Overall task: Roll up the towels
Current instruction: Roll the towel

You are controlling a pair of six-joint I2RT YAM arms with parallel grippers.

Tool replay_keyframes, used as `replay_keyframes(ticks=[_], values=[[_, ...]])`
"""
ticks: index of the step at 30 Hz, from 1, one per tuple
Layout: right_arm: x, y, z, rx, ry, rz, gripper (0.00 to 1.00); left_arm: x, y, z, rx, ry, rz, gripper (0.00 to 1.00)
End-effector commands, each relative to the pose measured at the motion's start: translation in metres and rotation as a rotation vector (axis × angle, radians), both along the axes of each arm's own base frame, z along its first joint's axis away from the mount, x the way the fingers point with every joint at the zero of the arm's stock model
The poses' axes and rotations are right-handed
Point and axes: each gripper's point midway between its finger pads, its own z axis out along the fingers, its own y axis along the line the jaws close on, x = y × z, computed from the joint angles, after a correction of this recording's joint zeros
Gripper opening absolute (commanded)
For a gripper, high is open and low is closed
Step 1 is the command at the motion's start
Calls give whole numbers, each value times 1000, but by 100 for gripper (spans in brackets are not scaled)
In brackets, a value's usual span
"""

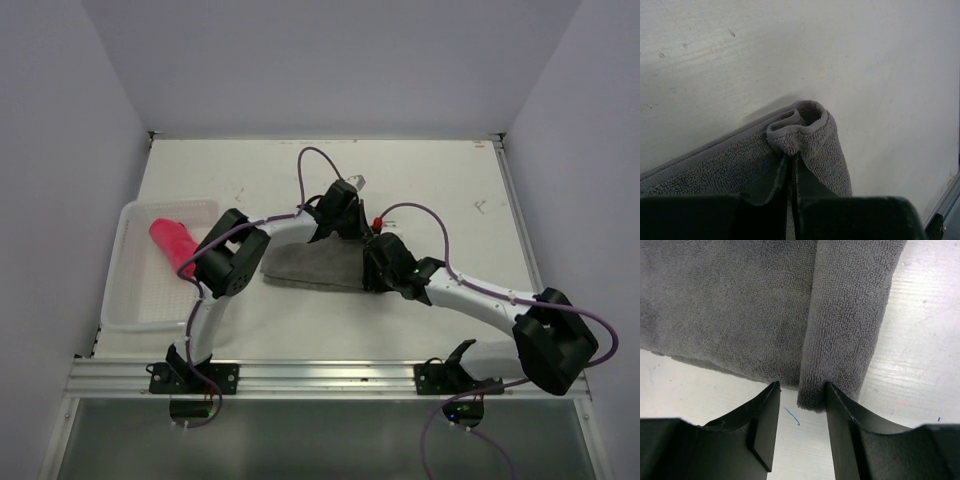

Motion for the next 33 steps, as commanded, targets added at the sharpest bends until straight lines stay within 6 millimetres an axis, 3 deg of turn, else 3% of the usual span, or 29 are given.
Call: replay_keyframes(ticks=[1,7,13,16,19,27,33], values=[[2,1,25,53,-12,-13,45,10,14,9,16,-33,36,0],[8,-11,45,166,-26,-90,45,9,16,10,16,-33,35,0],[14,-31,50,275,-19,-177,40,9,16,10,18,-33,35,0],[16,-38,45,296,-1,-211,38,9,17,9,19,-32,35,0],[19,-40,36,341,29,-235,42,9,17,10,19,-34,36,0],[22,-32,5,470,112,-257,52,12,22,11,24,-38,44,0],[24,-24,-1,519,119,-245,54,12,23,11,26,-36,43,0]])
